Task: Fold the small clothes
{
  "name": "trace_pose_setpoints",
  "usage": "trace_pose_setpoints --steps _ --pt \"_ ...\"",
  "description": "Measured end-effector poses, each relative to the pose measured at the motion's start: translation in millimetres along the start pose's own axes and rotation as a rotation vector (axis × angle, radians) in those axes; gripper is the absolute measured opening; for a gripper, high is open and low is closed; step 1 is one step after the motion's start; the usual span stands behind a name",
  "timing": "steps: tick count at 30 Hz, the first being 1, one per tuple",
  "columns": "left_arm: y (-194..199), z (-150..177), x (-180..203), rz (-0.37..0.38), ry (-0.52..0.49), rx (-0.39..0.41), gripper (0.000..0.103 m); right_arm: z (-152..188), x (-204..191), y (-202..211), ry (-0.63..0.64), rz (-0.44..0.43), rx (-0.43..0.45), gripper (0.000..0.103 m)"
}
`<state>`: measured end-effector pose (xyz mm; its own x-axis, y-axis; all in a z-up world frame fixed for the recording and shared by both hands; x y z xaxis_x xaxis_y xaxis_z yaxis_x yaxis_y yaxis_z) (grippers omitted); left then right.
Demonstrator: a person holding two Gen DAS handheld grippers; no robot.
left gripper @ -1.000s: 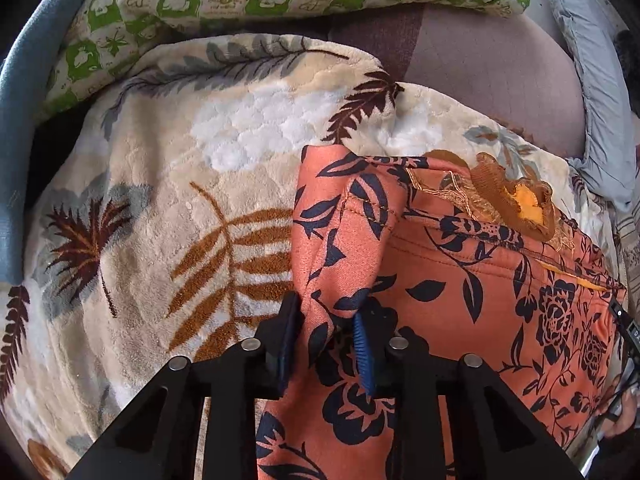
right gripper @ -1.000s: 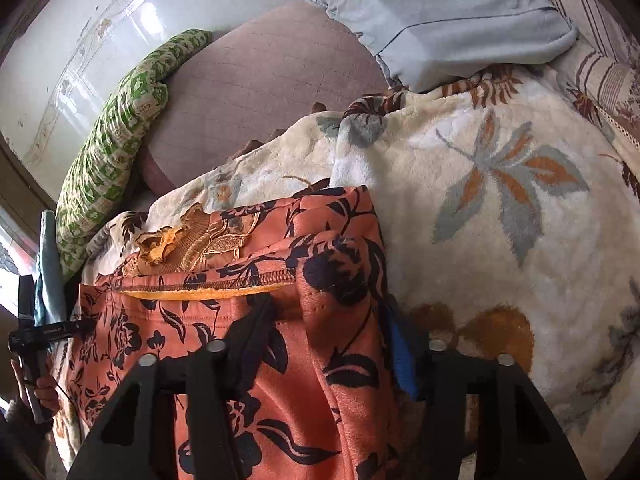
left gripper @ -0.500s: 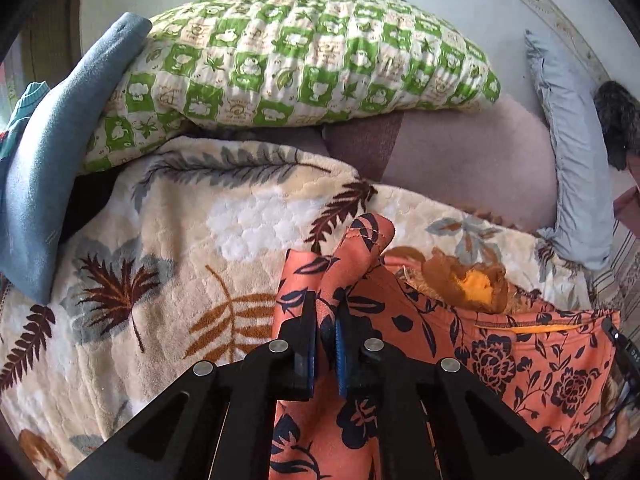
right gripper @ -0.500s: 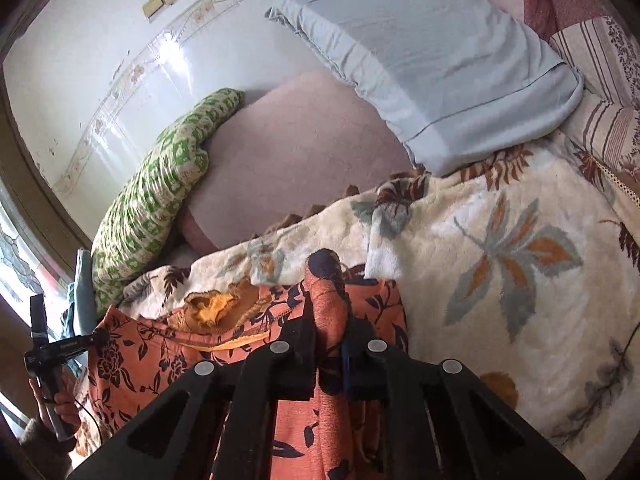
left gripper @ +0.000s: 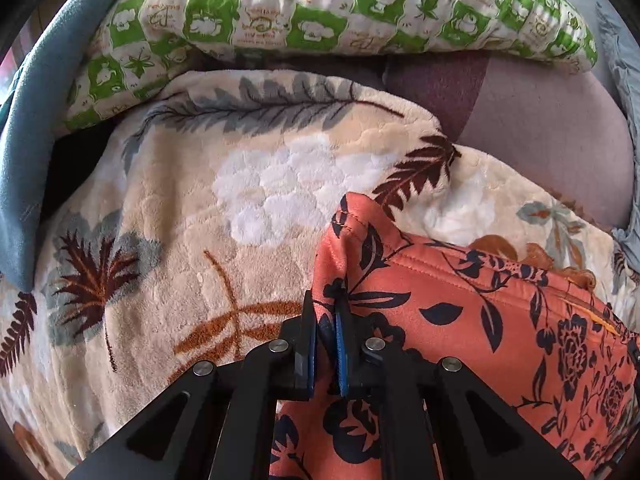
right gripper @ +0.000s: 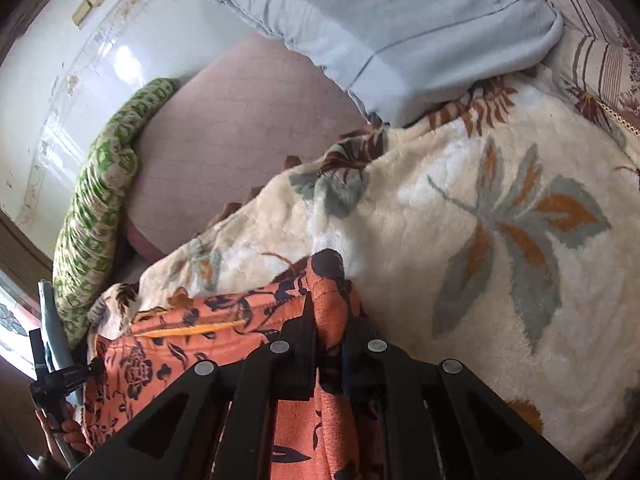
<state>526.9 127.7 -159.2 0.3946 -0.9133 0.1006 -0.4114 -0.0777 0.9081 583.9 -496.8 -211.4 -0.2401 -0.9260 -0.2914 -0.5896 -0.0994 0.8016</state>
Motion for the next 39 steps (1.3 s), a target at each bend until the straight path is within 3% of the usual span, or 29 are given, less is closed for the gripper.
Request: trace_pose_setpoints --steps 5,7,8,10,13,15,18,21,27,28,29,30,34,39 --pt "16 -4 -7 0.030 0.015 -0.026 0.010 0 0 29 -0.019 -0.021 0.024 0.018" --pt "37 -7 -19 0.047 0.030 -0.017 0.012 3 1 54 -0.020 -0.033 0.045 0.026" --pt "48 -4 -26 0.060 0.045 -0.013 0.014 7 1 65 -0.022 -0.042 0.047 0.035" --pt "72 8 -40 0.101 0.083 -0.017 0.033 22 3 86 -0.036 -0.056 0.037 0.046" --pt "104 38 -60 0.182 0.132 -0.034 0.044 59 8 109 -0.078 -0.083 0.012 0.054" --pt "118 62 -69 0.222 0.150 -0.062 0.045 87 13 118 -0.115 -0.099 -0.009 0.056" --pt "129 95 -78 0.298 0.200 -0.113 0.046 122 22 118 -0.167 -0.090 -0.059 0.056" --pt "125 123 -86 0.381 0.282 -0.171 0.046 146 31 113 -0.257 -0.145 -0.091 0.056" --pt "89 138 -93 0.384 0.395 -0.279 0.046 158 26 94 -0.336 -0.251 -0.097 0.056" --pt "83 136 -93 0.380 0.410 -0.285 0.046 156 22 95 -0.306 -0.242 -0.081 0.053" --pt "81 133 -93 0.380 0.423 -0.285 0.045 152 18 99 -0.264 -0.221 -0.059 0.028" --pt "80 132 -93 0.384 0.429 -0.278 0.045 147 15 105 -0.229 -0.219 -0.033 0.013" --pt "79 126 -86 0.354 0.393 -0.251 0.045 123 7 134 -0.120 -0.207 0.082 0.013" --pt "76 132 -78 0.297 0.344 -0.232 0.046 139 26 97 -0.130 -0.069 -0.049 0.014"
Point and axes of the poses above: each gripper's, at about its wrist camera, not at the fingertips, and y roughly against the way its jaws point, x to its right, z to its underside, the point moved 3 cm from there along -y, roughly the way its jaws point, and after that the axes turned 4 degrees about y, right-handed, at the moved point
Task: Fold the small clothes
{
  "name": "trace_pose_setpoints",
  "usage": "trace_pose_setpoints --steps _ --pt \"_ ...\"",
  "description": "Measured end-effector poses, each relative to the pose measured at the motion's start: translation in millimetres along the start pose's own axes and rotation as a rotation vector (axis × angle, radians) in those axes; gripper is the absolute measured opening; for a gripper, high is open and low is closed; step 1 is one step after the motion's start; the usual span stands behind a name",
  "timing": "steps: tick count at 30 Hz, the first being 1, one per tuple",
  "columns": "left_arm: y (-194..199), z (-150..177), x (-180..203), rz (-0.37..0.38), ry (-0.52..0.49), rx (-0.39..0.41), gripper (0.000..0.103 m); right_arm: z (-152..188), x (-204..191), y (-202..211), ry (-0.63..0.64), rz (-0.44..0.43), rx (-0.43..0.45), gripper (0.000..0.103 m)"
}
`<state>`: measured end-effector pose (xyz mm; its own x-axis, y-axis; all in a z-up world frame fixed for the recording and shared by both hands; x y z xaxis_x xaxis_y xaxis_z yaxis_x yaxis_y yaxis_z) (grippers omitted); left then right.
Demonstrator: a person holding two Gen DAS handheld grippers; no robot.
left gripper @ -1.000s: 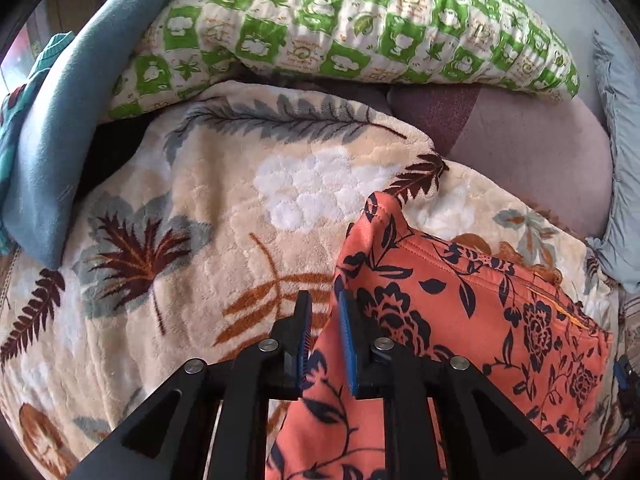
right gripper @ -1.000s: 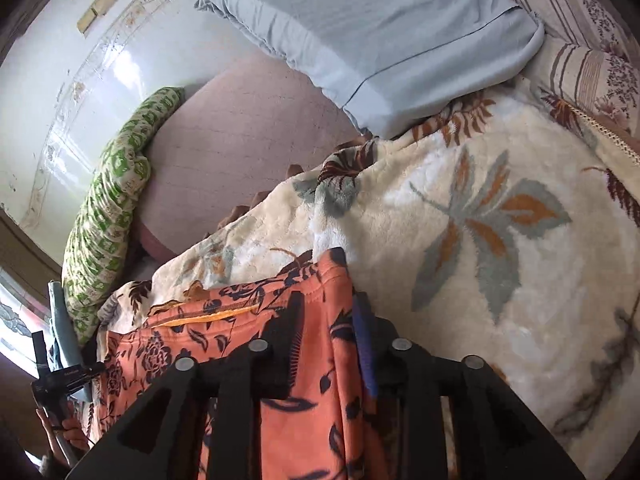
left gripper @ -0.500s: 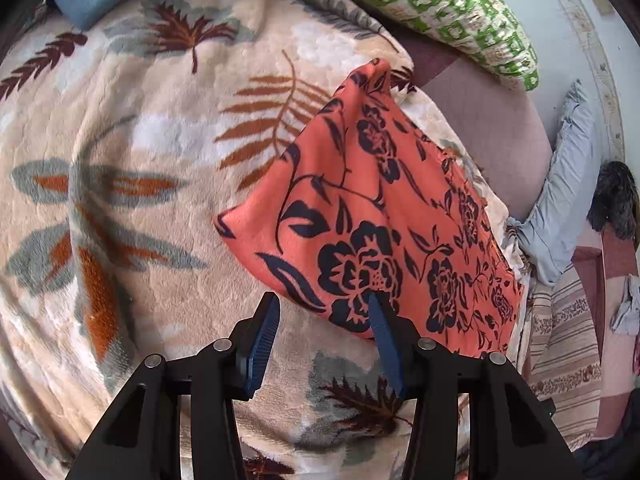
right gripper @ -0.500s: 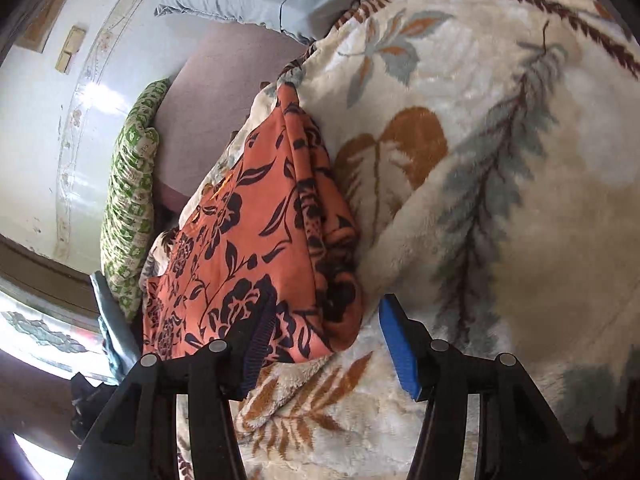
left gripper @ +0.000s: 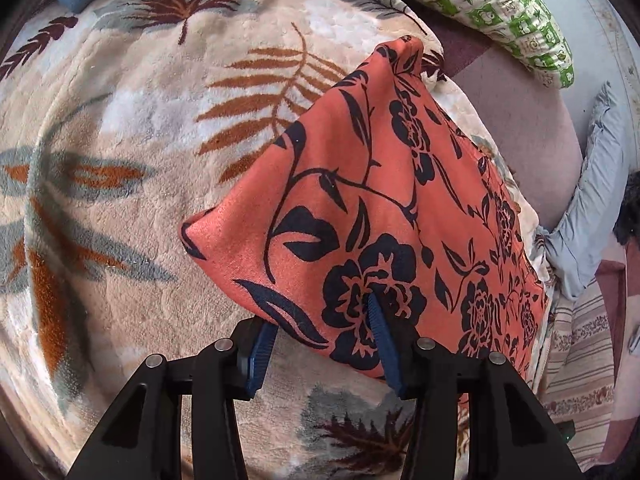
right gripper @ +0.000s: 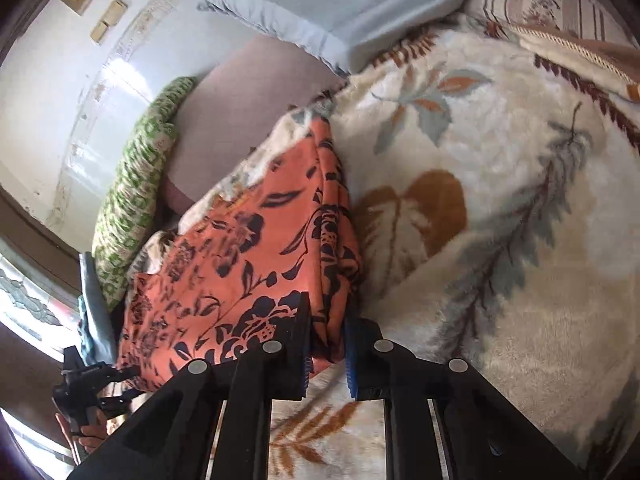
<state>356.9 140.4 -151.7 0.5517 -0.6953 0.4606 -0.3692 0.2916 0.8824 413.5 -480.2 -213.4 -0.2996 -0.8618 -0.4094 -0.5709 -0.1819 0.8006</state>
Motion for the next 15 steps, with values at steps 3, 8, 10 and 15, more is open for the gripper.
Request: trace_pose_setpoints --steps 3,8,10,15 --pt "4 3 3 -0.001 -0.010 -0.002 0.046 2 -1 9 0.003 0.022 0.038 0.022" --pt "30 11 -4 0.061 0.005 0.007 0.044 -1 -10 53 0.055 0.125 0.202 0.027" --pt "44 14 -11 0.074 0.012 0.028 0.044 -1 -22 61 0.097 0.116 0.235 0.034" --pt "71 13 -33 0.081 0.057 0.047 0.045 17 -75 46 0.263 0.073 0.175 0.047"
Point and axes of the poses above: each gripper's, at about its wrist camera, not at the fingertips, and y roughly against the way its jaws point, x to its right, z to its underside, the point moved 3 cm from there along -y, roughly the way its jaws point, and after that the axes turned 4 degrees about y, right-handed, at the moved point
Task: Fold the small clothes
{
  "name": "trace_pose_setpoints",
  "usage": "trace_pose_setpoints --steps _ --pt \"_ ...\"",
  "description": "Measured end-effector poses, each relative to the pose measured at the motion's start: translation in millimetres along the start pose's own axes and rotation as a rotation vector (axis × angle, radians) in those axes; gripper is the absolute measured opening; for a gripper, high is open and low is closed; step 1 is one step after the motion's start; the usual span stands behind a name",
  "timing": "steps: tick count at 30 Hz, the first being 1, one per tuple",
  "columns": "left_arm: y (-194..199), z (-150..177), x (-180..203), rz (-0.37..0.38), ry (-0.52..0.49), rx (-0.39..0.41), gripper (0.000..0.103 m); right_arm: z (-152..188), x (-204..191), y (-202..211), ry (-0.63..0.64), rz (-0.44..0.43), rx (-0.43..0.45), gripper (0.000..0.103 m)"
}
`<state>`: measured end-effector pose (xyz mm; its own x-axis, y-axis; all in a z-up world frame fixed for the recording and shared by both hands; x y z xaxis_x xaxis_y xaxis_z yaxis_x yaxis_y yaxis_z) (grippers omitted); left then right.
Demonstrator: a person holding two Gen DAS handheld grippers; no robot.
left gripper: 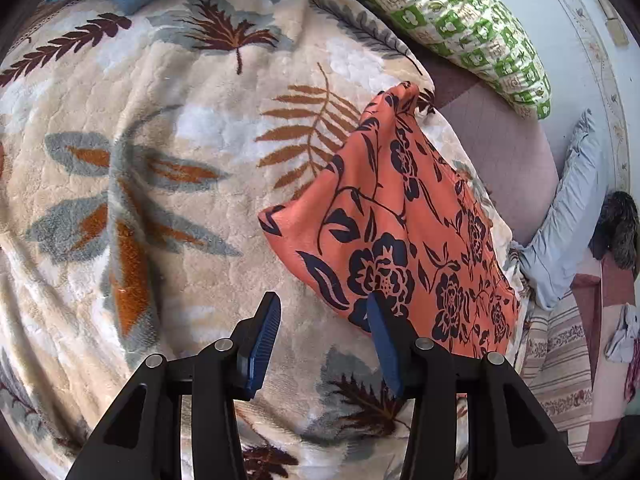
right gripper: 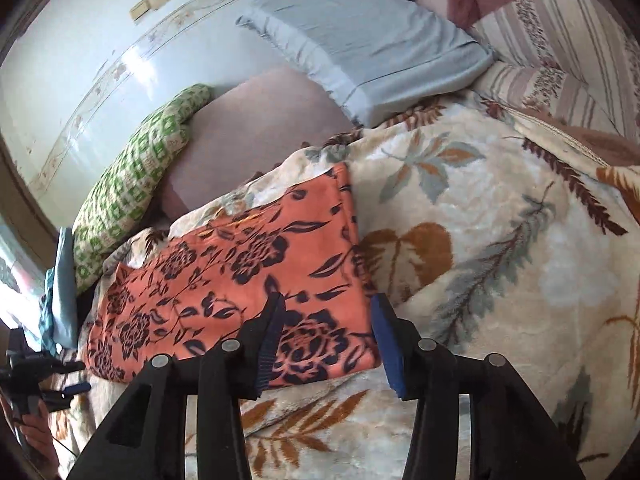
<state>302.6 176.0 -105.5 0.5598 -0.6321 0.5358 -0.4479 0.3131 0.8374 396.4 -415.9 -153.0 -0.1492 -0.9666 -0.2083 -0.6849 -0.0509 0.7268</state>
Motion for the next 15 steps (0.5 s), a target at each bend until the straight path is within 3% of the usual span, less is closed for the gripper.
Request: trace_pose_setpoints --steps 4,7,15 --pt "18 -5 -9 0.007 0.007 0.027 0.045 15 -55 -12 0.111 -0.092 -0.061 0.047" --pt "26 -11 -15 0.035 0.028 0.024 0.046 26 -94 -20 0.159 -0.161 -0.108 0.053" --pt "-2 -41 -14 0.024 0.045 -0.007 0.047 53 -229 -51 0.475 -0.293 -0.214 0.059"
Point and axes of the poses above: each gripper's, at about its wrist camera, not at the fingertips, and y roughly against the way its jaws point, x to its right, z to its underside, the point moved 3 cm from there along -y, roughly the way its jaws point, and after that the axes turned 4 degrees about y, right-handed, at the moved point
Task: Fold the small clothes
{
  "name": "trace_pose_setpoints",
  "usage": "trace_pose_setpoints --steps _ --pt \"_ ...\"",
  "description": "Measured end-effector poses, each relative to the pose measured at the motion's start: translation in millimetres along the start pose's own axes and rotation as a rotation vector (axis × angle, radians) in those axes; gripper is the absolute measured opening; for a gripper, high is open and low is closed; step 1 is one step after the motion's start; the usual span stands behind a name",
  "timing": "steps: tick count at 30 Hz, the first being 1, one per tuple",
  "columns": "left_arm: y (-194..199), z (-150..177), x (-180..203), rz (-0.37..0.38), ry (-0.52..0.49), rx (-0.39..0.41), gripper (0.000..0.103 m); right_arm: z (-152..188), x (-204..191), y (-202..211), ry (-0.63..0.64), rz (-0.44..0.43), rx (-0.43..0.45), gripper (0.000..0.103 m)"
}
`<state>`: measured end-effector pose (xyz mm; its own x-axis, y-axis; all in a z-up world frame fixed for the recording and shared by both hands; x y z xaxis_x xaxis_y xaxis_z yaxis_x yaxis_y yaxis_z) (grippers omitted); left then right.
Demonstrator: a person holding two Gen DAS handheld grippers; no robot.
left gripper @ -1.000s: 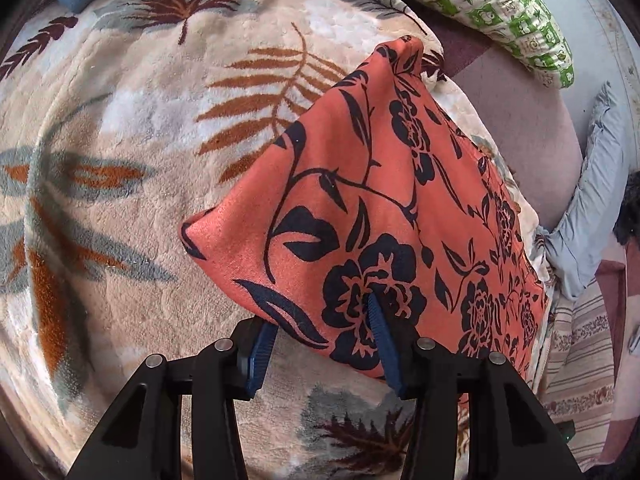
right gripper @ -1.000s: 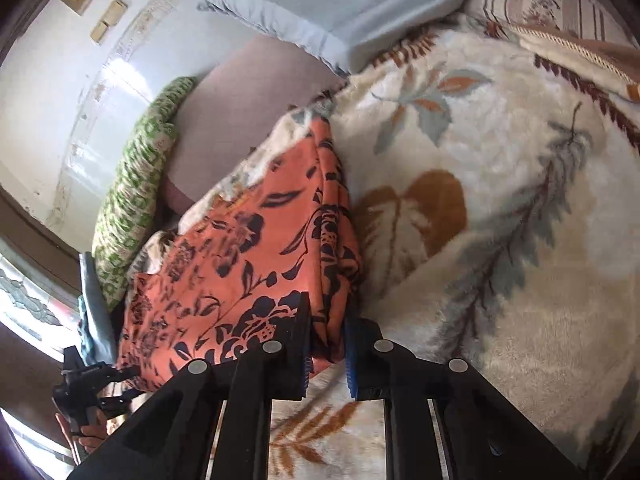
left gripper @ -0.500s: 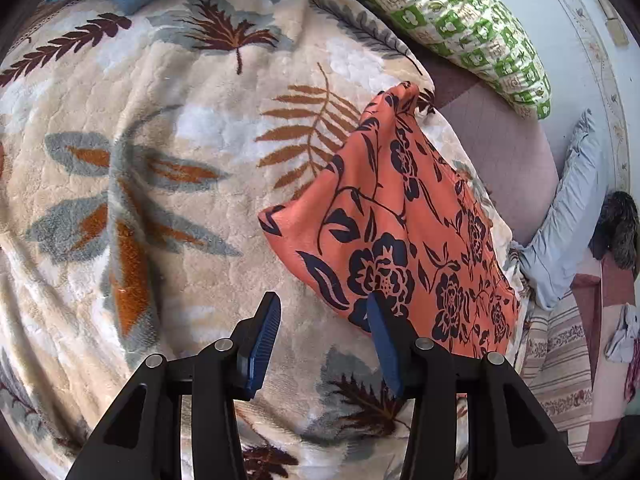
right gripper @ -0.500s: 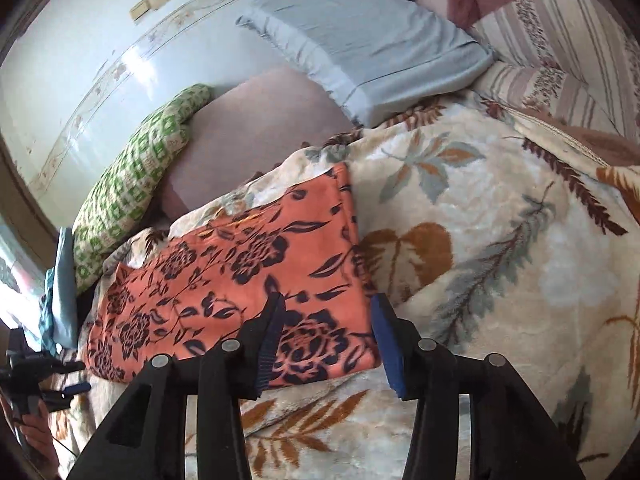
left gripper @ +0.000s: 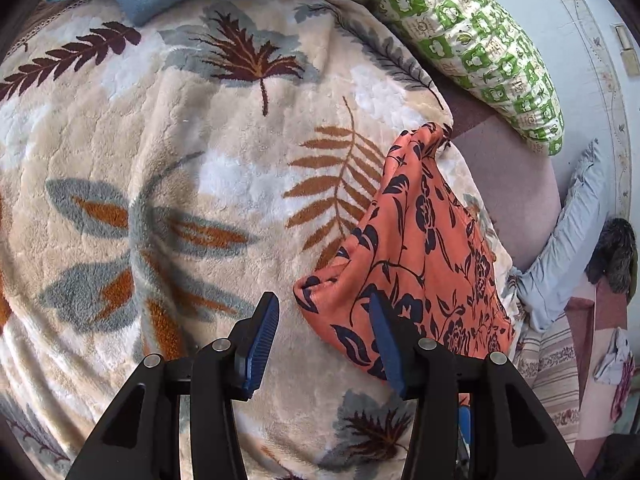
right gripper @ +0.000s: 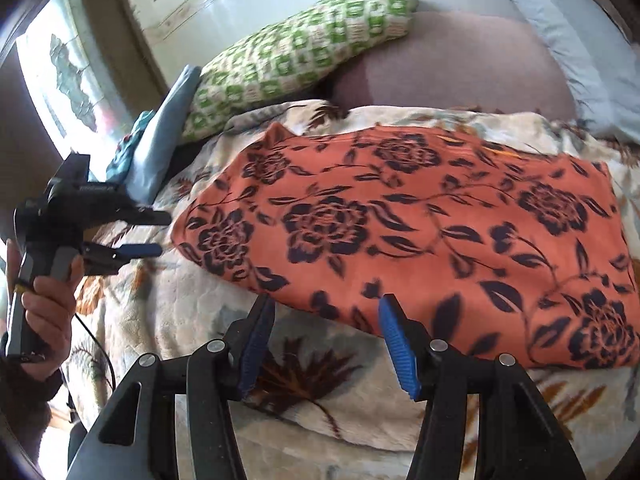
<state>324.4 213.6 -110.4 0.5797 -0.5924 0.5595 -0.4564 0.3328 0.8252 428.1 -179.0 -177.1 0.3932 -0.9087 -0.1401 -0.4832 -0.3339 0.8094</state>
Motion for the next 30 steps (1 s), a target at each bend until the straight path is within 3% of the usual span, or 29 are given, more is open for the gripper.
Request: trace_pose_setpoints --steps 3,10,14,21,30 --pt "-10 -10 4 0.021 -0.013 -0.025 0.047 -15 -39 -26 0.111 -0.027 -0.036 0.060" --pt "-30 -51 27 -0.006 -0.172 -0.111 0.048 -29 -96 -71 0.277 -0.027 -0.072 0.061" --pt "-47 -76 44 0.003 -0.235 -0.185 0.048 -29 -107 -88 0.302 0.008 -0.081 0.063" --pt "-83 -111 85 -0.003 -0.298 -0.227 0.049 -32 -120 -103 0.398 0.091 -0.044 0.063" --pt "-160 -113 118 -0.087 -0.398 -0.320 0.051 -33 -122 -110 0.442 0.144 0.003 0.058"
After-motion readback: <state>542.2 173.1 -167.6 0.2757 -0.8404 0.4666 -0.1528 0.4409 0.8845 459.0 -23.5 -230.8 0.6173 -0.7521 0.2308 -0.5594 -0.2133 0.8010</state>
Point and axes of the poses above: each gripper's, at about its wrist camera, not at the fingertips, and y roughly against the way its jaws point, x to its right, z to its underside, the point moved 3 cm from there along -y, roughly the way its jaws point, and after that the axes turned 4 degrees about y, right-handed, at the moved point
